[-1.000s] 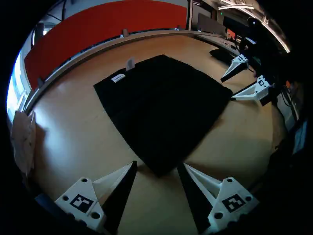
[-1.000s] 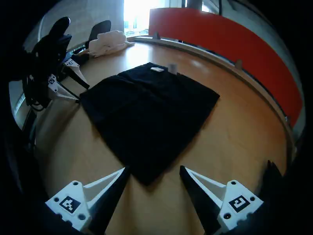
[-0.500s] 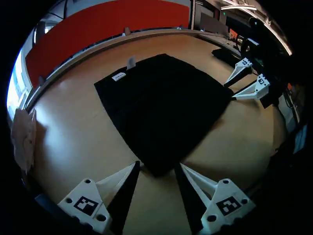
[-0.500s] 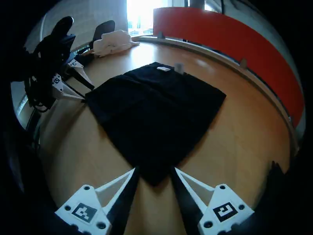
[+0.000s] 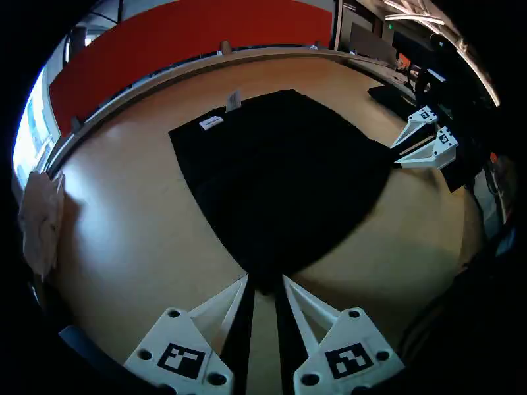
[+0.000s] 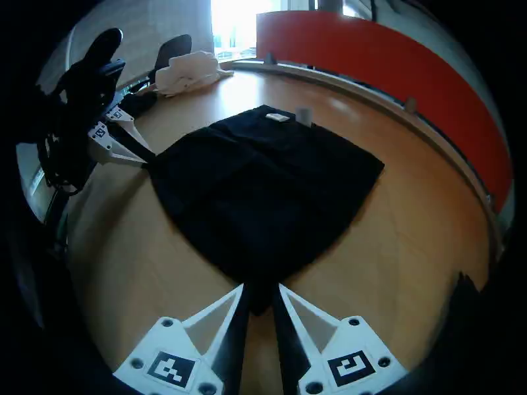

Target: Fold towel

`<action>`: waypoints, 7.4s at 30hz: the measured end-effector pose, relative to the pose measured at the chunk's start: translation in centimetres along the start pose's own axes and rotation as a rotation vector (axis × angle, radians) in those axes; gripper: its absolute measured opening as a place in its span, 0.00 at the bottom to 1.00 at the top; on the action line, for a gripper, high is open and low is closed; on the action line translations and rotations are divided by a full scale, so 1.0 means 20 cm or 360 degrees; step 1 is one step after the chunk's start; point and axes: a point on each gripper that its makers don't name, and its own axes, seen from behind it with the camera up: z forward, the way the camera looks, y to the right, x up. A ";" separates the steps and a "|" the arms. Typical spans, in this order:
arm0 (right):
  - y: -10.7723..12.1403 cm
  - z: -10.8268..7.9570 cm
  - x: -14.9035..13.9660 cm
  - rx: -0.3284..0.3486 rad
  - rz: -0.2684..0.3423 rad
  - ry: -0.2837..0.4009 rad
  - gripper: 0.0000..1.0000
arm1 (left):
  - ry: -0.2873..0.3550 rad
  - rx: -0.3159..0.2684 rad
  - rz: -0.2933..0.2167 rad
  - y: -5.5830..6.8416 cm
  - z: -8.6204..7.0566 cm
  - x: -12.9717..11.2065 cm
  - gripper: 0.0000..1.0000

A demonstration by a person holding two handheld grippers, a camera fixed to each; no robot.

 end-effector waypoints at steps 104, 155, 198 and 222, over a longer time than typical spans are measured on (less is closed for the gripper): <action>-0.03 -0.65 0.50 0.0011 0.0012 0.0175 0.17 | 0.0225 -0.0071 -0.0387 0.04 -0.67 0.51 0.15; 0.30 -0.14 0.37 0.0003 0.0095 -0.0044 0.20 | 0.0139 -0.0016 -0.0364 -0.16 -0.07 0.50 0.15; 0.59 0.05 0.41 -0.0280 0.0202 -0.0015 0.80 | 0.0138 0.0207 -0.0393 -0.40 0.11 0.54 0.82; 0.48 -0.04 0.37 -0.0261 0.0236 0.0019 0.93 | 0.0137 0.0230 -0.0425 -0.37 0.04 0.48 0.87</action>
